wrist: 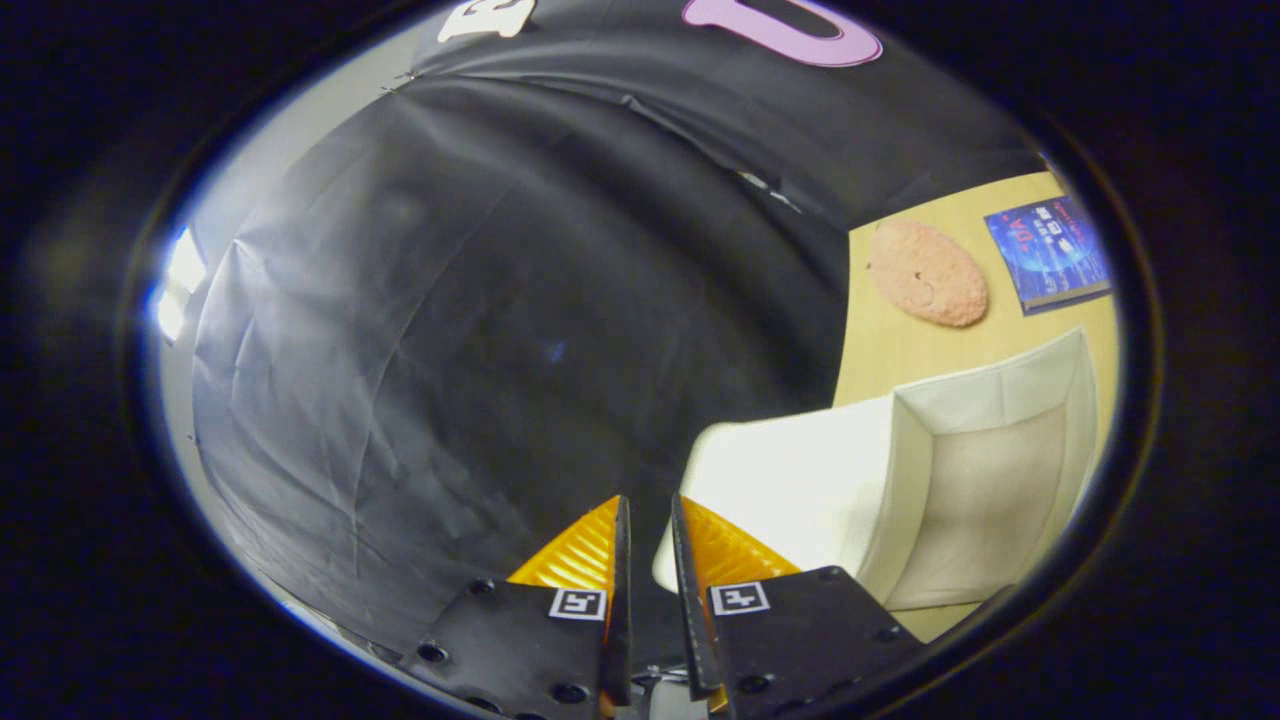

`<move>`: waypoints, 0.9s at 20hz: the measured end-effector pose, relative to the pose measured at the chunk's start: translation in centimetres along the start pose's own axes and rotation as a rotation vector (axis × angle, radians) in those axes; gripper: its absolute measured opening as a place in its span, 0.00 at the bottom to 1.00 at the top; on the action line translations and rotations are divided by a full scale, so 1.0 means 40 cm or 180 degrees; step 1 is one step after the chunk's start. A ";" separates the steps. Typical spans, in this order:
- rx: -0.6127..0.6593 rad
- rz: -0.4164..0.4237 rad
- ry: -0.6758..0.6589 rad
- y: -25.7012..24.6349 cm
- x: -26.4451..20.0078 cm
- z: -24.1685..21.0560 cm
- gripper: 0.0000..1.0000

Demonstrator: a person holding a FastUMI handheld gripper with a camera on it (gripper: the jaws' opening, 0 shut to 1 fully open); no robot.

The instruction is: Open the storage box then place both shoes into the box .Put the left shoe in first, then the right shoe, with the right side of both shoes facing outward in a uniform manner.

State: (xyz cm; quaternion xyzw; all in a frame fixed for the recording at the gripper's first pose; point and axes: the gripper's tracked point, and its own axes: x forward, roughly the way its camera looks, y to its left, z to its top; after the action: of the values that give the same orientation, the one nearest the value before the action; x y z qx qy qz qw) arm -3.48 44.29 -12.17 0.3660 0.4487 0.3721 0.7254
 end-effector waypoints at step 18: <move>0.0263 -0.1556 -0.0634 -0.625 -0.514 0.142 0.24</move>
State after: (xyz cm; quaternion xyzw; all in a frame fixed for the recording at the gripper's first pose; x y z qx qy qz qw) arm 0.48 13.94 -24.14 0.3109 0.4651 0.1293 0.8187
